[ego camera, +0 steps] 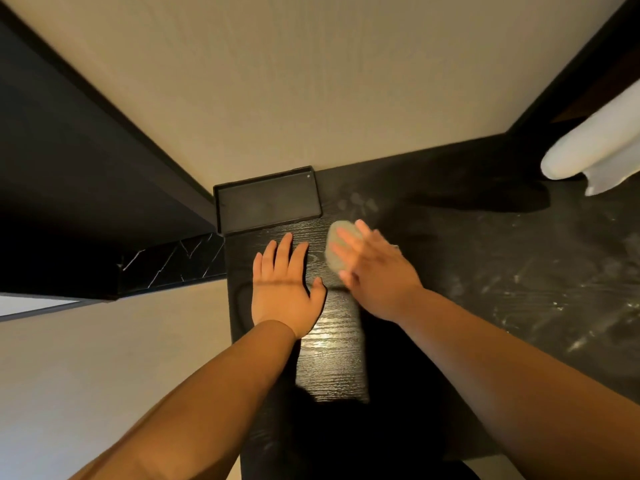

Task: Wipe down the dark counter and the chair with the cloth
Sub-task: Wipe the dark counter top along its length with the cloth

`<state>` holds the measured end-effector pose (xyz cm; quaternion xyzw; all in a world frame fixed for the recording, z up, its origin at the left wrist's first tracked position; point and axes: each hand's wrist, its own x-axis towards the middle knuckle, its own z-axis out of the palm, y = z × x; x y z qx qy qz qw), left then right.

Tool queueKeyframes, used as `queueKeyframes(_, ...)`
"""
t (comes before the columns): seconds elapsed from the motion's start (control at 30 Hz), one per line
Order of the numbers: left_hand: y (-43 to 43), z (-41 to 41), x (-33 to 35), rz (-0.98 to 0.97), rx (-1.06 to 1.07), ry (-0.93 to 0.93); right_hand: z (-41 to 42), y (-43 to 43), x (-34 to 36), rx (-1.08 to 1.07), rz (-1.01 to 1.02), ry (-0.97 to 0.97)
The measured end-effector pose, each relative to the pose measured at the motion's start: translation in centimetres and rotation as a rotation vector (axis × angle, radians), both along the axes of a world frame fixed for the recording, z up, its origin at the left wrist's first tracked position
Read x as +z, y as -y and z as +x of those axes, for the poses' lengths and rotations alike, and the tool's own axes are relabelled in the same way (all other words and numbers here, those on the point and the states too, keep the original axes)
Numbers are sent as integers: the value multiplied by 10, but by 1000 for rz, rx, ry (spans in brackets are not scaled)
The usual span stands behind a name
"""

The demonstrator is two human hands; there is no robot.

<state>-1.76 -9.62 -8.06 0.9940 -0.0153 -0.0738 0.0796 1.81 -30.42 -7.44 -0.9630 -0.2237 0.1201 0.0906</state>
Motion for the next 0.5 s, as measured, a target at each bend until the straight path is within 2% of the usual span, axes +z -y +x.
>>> queueKeyframes(0.1, 0, 1, 2, -5, -3, -13, 23, 24, -2, -274, 21, 24)
queueKeyframes(0.23, 0, 1, 2, 6, -4, -18, 31, 3, 2, -430, -9, 24)
queueKeyframes(0.27, 0, 1, 1, 10, -4, -18, 28, -10, 2, -381, -19, 29)
queueKeyframes(0.4, 0, 1, 1, 10, -2, -19, 15, -21, 1, 91, -4, 11)
queueKeyframes(0.47, 0, 1, 1, 7, -2, -18, 28, -2, 1, 127, 19, -14)
queueKeyframes(0.5, 1, 1, 2, 4, -2, -17, 38, 9, -1, 59, 23, 20)
